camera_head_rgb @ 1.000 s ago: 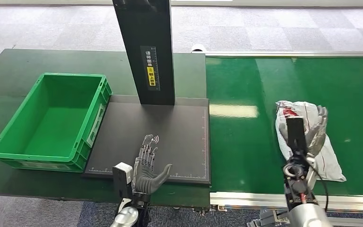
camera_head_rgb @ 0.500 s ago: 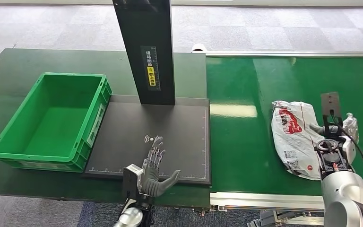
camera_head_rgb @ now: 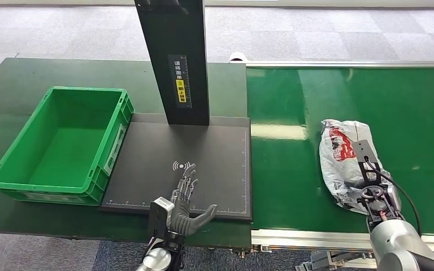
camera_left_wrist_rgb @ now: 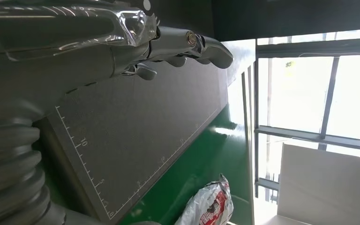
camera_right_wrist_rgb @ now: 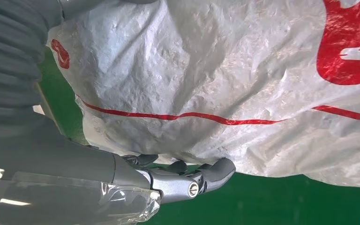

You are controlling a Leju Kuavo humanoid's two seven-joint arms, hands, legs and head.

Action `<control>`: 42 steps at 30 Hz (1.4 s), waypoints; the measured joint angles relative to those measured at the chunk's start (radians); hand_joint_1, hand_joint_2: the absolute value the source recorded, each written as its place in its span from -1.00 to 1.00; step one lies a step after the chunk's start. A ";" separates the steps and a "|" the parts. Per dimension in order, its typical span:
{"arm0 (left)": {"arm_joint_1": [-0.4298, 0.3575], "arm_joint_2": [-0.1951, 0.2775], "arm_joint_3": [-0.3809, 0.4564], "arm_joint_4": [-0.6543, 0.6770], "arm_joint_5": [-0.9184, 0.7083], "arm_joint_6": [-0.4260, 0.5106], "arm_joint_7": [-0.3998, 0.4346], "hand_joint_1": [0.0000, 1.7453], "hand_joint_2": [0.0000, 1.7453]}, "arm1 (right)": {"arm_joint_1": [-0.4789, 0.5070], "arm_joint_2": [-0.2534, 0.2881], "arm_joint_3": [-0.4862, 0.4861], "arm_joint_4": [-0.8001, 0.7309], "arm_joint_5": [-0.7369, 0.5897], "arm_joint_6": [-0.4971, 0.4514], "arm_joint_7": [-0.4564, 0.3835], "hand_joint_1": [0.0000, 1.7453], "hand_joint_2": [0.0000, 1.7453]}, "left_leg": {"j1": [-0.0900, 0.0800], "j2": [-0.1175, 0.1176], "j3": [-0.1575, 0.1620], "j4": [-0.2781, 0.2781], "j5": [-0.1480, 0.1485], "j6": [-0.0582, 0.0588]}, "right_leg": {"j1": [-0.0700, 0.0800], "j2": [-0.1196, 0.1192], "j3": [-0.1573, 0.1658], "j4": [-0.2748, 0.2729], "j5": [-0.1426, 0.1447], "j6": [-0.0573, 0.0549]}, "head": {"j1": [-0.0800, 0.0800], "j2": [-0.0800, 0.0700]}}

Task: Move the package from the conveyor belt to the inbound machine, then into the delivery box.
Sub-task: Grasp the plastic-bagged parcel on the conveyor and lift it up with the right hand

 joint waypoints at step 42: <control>0.102 -0.008 0.119 -0.227 -0.036 0.391 0.000 -1.00 1.00 | -0.078 0.340 0.093 -0.116 0.295 -0.035 -0.528 1.00 1.00 | 0.006 0.002 0.001 0.000 0.001 -0.001 | 0.005 0.002 0.000 0.001 -0.001 -0.002 | 0.000 0.000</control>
